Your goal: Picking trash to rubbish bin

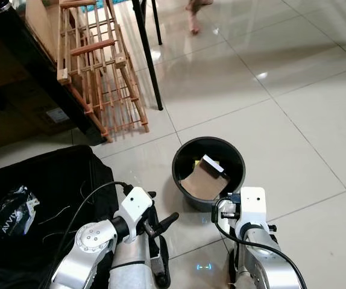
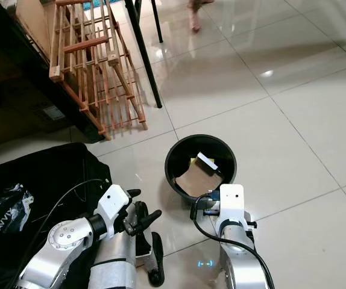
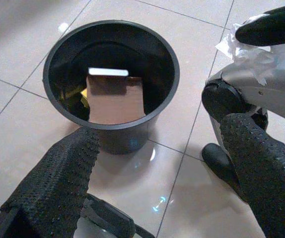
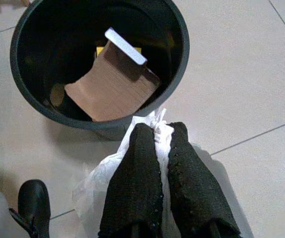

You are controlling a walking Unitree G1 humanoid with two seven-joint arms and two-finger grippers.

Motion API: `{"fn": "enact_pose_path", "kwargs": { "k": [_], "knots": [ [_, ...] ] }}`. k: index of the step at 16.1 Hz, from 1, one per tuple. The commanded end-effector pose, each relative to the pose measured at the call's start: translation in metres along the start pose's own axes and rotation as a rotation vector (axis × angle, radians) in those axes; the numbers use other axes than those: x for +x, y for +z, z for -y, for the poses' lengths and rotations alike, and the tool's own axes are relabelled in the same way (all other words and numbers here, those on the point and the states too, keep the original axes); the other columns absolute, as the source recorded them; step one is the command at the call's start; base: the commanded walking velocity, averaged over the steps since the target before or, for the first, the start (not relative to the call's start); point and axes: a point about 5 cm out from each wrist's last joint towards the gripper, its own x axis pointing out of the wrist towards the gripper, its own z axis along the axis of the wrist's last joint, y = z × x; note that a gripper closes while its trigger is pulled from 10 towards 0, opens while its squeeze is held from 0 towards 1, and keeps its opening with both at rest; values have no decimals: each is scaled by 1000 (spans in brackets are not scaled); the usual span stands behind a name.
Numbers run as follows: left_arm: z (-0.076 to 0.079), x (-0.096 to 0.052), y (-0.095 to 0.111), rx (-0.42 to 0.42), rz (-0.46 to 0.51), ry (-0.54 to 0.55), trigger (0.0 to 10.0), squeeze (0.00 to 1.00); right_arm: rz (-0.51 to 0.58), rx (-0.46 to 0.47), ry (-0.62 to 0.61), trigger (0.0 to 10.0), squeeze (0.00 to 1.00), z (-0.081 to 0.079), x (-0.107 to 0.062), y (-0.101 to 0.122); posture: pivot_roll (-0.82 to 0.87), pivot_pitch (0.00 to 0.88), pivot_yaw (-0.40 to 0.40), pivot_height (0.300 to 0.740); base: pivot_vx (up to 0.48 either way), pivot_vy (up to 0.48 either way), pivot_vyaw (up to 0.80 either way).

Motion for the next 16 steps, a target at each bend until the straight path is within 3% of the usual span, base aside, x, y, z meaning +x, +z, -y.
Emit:
{"fn": "enact_pose_path", "kwargs": {
  "k": [1,5,10,12,14,16],
  "knots": [
    [3,-5,-5,2,-22,-17,10000,0,-10,5,-1,10000,0,-2,-3,-3,-20,303,168,573,0,0,0],
    [9,-9,-5,14,-27,-40,10000,0,7,-14,-30,10000,0,8,1,1,-4,353,178,573,0,0,0],
    [7,-12,-4,10,-25,0,10000,0,142,-26,-35,10000,0,14,14,35,18,378,167,573,0,0,0],
    [8,-14,-4,9,-25,1,10000,0,153,-29,-29,10000,0,14,15,38,26,382,166,573,0,0,0],
    [12,-23,-3,-1,-26,18,10000,0,173,-50,-13,10000,0,15,27,50,53,407,156,573,0,0,0],
    [13,-23,-3,-1,-25,26,10000,0,187,-100,-4,10000,0,14,37,54,70,415,145,573,0,0,0]
  ]
}}
